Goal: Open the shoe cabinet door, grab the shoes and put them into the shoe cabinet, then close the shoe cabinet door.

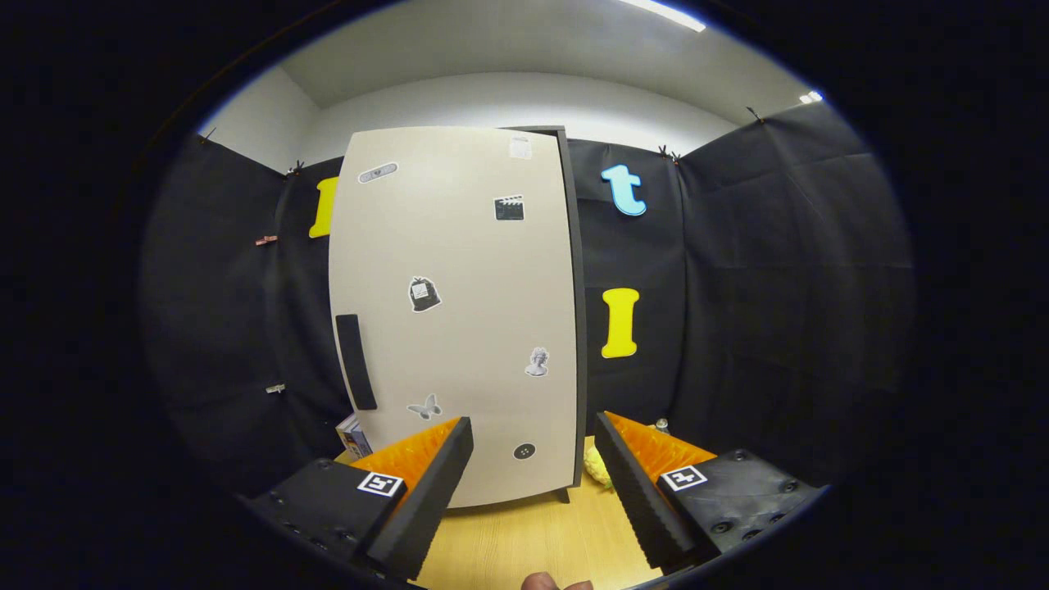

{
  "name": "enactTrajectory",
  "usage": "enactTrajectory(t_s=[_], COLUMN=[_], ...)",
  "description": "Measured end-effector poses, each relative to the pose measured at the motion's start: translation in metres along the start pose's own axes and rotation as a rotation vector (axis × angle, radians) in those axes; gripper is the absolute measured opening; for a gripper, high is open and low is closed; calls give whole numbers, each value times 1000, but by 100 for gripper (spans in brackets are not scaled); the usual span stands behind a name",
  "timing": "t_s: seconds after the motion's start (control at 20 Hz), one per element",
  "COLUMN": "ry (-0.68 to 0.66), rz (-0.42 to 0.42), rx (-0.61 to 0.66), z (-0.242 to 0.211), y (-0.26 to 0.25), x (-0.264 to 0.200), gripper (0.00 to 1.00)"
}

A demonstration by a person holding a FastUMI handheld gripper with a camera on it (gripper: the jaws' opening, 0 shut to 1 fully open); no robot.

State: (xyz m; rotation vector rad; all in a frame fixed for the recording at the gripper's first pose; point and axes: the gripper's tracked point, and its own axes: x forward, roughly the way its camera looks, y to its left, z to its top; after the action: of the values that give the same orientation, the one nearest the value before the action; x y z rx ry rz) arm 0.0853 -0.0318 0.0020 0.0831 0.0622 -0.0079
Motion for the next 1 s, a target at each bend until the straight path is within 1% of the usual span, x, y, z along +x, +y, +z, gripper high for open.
enactTrajectory(t_s=[1.0], ry=[-1], rz=[-1], rx=[1], z=[1], y=[-3], x=[-2], gripper=[98])
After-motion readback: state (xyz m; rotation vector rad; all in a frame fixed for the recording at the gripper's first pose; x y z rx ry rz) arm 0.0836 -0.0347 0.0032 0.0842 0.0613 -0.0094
